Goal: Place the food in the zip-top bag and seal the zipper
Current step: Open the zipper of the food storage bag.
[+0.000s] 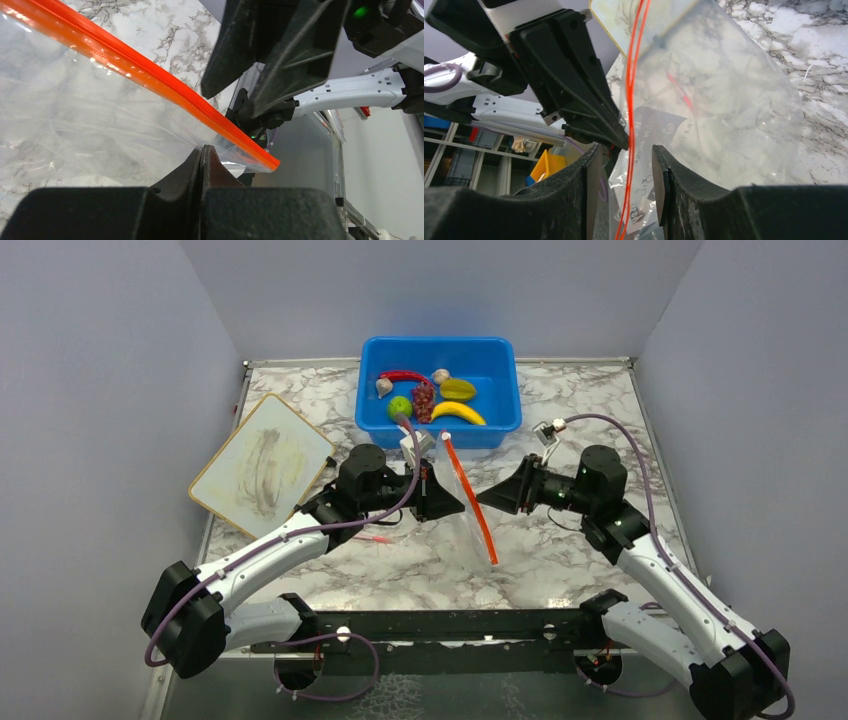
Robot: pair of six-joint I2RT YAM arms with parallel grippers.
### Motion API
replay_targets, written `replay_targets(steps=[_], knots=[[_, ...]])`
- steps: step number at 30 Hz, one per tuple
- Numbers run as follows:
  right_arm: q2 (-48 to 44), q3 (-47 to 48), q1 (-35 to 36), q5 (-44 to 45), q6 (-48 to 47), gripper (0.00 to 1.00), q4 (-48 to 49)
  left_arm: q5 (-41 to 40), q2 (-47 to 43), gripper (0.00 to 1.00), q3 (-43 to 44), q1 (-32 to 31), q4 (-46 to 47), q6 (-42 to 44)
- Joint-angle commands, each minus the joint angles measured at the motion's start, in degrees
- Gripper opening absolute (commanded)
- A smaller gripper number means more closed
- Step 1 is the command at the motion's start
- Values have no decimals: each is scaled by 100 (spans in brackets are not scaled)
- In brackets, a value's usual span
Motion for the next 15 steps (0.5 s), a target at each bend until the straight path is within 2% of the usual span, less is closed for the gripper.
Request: replay_targets(steps=[1,11,15], knots=[[276,119,27,-213,63,41,328,349,-110,0,-35,-23,290,158],[591,-270,27,-771,670,27,1509,460,-79,0,-35,-46,300,204],[623,-360,27,-764,718,25,1601,443,-80,0,-84,-50,312,241]])
